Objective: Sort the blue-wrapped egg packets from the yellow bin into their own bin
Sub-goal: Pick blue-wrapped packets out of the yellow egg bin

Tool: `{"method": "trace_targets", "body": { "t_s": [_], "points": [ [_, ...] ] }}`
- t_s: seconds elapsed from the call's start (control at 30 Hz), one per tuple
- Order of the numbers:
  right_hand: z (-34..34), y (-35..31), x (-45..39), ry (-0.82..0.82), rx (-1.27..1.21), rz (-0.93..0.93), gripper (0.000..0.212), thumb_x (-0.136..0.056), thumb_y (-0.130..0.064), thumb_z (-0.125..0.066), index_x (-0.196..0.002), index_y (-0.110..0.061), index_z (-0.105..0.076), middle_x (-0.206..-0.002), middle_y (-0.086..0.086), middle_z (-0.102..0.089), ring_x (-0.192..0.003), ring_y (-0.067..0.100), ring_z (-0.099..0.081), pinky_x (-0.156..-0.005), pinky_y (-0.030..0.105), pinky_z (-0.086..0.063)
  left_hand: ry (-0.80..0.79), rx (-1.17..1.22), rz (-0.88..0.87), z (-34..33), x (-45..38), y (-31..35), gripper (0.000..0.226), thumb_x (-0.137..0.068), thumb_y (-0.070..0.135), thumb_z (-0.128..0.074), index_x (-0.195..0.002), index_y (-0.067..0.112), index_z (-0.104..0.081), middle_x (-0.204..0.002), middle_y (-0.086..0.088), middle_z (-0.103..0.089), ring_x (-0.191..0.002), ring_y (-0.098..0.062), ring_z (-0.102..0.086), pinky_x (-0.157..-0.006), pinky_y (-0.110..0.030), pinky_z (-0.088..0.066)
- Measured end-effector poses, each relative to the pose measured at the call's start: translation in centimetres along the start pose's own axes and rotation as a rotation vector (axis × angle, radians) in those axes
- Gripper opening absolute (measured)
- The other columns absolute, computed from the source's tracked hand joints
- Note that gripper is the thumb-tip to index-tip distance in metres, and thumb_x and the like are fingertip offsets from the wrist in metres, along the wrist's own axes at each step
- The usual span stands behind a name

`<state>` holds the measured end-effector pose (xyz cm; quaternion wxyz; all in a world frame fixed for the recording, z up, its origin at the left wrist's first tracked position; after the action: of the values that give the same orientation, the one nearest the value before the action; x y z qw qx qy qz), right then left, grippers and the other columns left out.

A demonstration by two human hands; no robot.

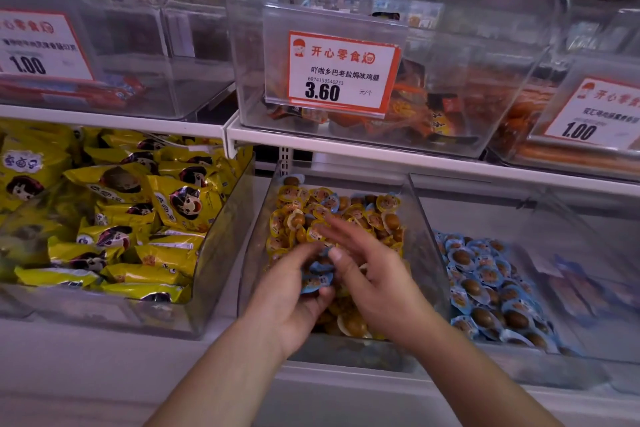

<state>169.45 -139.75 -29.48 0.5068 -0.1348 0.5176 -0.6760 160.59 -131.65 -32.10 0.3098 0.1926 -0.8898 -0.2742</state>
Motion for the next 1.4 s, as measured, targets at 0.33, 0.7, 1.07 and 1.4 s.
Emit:
{"method": "trace_targets", "body": {
  "t_s": [0.33,0.7,1.07,1.4],
  "points": [
    [3.7,-2.6,1.2,0.402,0.353,-0.141,0.038,-0.101,-0.049,-0.042,-0.116,-0.024,-0.067,-0.110,-0.006,-0.065,-0.104,0.013,-0.061,-0.089,0.038,-0.051,0.052,-0.568,-0.648,-1.0,2.3,1.6,0.014,-0.093,0.024,-0.067,-0.104,0.033,-0.066,-0.091,0.007,-0.071,-0.077,-0.011,-0.071,-0.057,-0.025,-0.054],
    [1.3,-2.3,2.5,0.317,-1.097,-0.676,0.028,-0.093,-0.026,-0.065,-0.110,-0.004,-0.070,-0.089,0.009,-0.074,-0.063,0.022,-0.067,-0.062,0.031,-0.057,-0.198,-1.580,-1.076,-4.2,4.7,-1.5,0.072,-0.095,0.067,-0.020,-0.156,0.028,-0.021,-0.159,0.016,-0.022,-0.149,-0.003,-0.005,-0.119,-0.050,-0.023],
    [17.5,6.3,4.3,0.704,-0.203,-0.634,0.025,-0.097,-0.027,-0.062,-0.105,-0.005,-0.070,-0.080,0.003,-0.069,-0.074,0.016,-0.068,-0.062,0.027,-0.055,-0.077,-1.466,-1.172,-1.2,5.2,2.4,0.034,-0.098,0.047,-0.040,-0.118,0.036,-0.066,-0.125,0.029,-0.054,-0.121,0.005,-0.048,-0.097,-0.033,-0.044],
    [12.6,-1.1,2.1,0.649,0.090,-0.126,0.023,-0.087,-0.022,-0.052,-0.090,-0.031,-0.072,-0.077,-0.010,-0.075,-0.069,0.012,-0.071,-0.061,0.032,-0.057,0.222,-1.261,-1.138,3.4,5.8,7.0,0.028,-0.095,0.015,-0.048,-0.111,0.030,-0.066,-0.123,0.014,-0.053,-0.117,0.008,-0.047,-0.094,-0.003,-0.033]
  ]
}}
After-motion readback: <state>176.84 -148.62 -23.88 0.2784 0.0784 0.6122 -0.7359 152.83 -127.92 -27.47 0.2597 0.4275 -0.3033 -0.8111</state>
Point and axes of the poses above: each hand's wrist, its own x-axis away from the middle knuckle, its own z-axis out of the back of the hand, y = z × x, the point moved 5 cm from there along -x, towards the middle knuckle
